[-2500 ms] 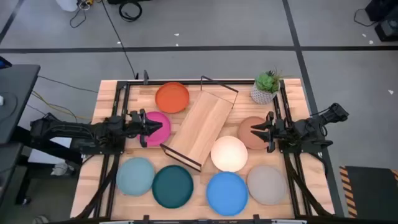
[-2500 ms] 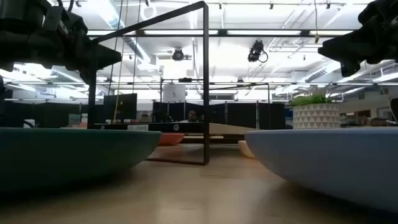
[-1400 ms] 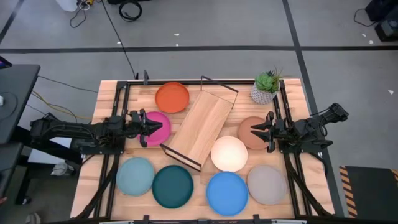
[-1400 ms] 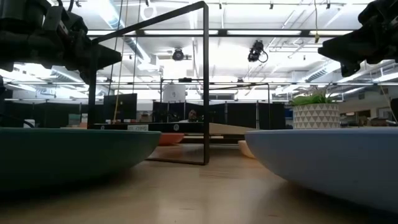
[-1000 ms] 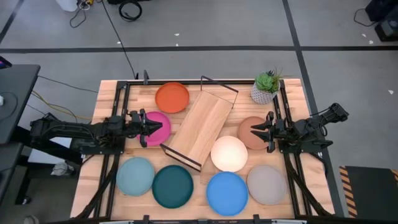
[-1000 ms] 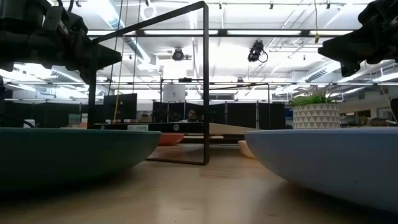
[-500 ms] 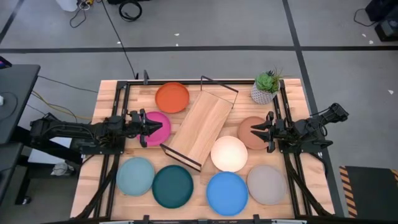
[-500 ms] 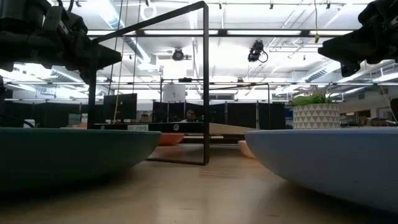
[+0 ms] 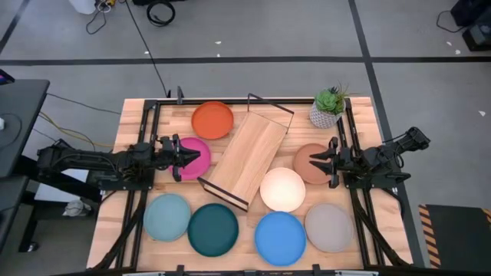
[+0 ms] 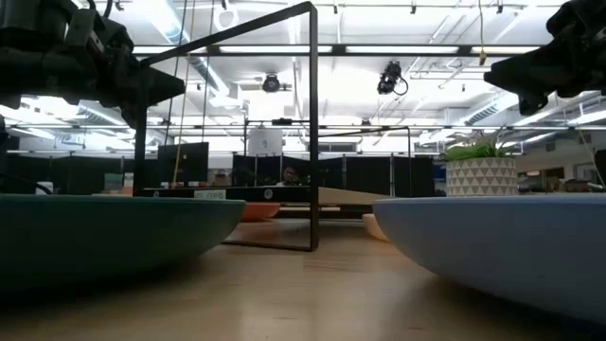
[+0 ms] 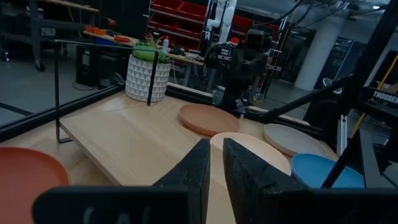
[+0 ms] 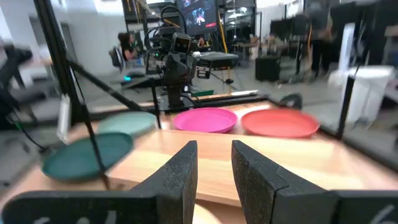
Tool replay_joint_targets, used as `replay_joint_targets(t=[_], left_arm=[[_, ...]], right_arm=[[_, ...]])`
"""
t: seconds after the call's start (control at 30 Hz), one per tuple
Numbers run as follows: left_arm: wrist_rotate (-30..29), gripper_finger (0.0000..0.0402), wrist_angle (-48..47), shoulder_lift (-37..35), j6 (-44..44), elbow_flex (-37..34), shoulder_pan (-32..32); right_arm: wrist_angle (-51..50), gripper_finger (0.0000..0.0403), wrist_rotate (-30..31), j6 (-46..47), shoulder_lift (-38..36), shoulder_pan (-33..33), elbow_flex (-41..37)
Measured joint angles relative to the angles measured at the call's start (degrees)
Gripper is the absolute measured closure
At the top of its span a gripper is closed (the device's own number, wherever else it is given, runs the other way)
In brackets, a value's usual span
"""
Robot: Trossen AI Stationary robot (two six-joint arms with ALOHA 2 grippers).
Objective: Place and stack plates onto a shelf
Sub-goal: Put the brown plate on the shelf
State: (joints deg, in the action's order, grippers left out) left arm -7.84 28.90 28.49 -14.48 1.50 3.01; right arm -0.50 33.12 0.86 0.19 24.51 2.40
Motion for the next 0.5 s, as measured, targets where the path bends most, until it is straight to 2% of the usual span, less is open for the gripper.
replay_joint_targets(t=[0.1,0.2,0.4,0.5], left_arm=[[0.0,0.0351,1.7,-0.02,-0.74,0.0,-0.01],[0.0,0.0351,4.65,0.0,-0.75,0.0,-0.01],[0.0,0.0351,11.21,-0.02,1.12,0.0,-0.01],[0.3,0.0351,13.63,0.0,1.33,0.0,0.0]], right_arm=[[0.37,0.0298,0.52,-9.36,0.02,-0.02,0.02],[1.2,0.0298,0.6,-14.63,0.02,0.01,0.0],[6.61,0.0298,0.33,-12.8,0.0,0.0,0.0],[8.85,0.0298,0.29,-7.39,0.0,-0.01,0.0]])
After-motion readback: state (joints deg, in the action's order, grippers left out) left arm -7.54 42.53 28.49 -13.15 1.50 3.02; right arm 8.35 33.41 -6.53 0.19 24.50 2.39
